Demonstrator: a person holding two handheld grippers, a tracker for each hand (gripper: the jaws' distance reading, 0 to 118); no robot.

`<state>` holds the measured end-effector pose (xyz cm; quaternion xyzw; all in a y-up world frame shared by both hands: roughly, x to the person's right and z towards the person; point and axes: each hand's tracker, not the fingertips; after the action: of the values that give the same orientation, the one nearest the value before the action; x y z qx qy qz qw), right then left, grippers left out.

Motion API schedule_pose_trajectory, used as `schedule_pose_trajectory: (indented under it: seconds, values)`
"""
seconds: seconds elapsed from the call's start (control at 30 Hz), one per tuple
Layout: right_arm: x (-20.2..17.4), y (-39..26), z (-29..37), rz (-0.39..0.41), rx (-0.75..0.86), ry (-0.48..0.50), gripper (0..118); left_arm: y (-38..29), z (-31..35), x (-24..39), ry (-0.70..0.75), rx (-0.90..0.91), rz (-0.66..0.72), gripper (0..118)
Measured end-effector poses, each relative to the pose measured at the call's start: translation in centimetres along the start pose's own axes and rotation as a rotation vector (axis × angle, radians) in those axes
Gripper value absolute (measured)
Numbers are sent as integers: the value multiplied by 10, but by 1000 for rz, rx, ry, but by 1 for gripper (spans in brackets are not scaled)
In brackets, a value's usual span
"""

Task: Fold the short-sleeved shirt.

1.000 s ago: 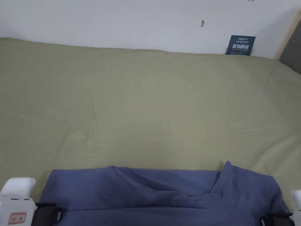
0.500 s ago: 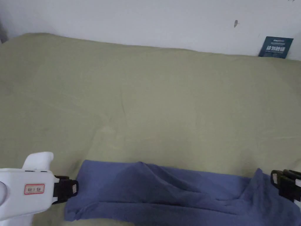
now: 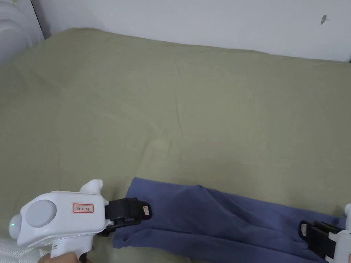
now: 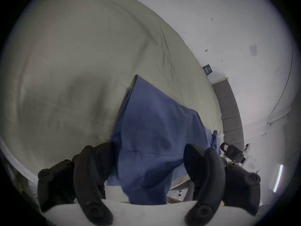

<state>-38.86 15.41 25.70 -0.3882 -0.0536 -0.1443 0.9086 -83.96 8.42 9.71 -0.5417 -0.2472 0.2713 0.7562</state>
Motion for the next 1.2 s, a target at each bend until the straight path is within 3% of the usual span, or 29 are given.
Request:
schedule_pose_trajectory:
  seconds: [0.03,0.07,0.1,0.13,0.17,0.23,0.33,0.43,0.57,0.63,0.73,0.8,0.97,1.1,1.2]
  values:
    - [2,0,0,-1,-5,-5,0,2,0,0,-33,14,20,89]
    - [-1,-2,2,-3,-7,-12,0,4,-2,0,-53,21,45,71]
    - [1,-2,3,-12,-5,-18,0,3,-6,2,-52,25,57,30]
    - [3,-2,3,-19,-8,-18,0,2,-13,8,6,2,59,11]
    - [5,-1,3,-23,-9,-16,0,0,-27,9,88,-48,49,10]
    - [5,-2,7,-33,-10,-29,0,2,-19,11,15,-32,22,10]
    - [10,-2,14,-42,-1,-34,0,16,-14,3,80,-30,-63,10]
    - [15,0,17,-57,6,-49,0,18,0,22,55,-24,-50,11]
    - [23,1,28,-70,29,-59,0,20,22,73,152,43,-236,11]
    - [30,-1,35,-79,37,-50,0,22,27,82,159,26,-256,11]
    - [39,-4,45,-94,60,-53,0,28,22,72,320,53,-392,11]
    - [47,-4,49,-117,70,-47,0,26,25,74,410,53,-413,11]
    - [59,-8,55,-147,81,-66,0,31,33,56,381,57,-289,11]
    - [65,-9,55,-175,82,-78,0,24,31,89,404,74,-354,11]
    - [68,-8,57,-178,88,-78,0,23,32,137,294,92,-425,11]
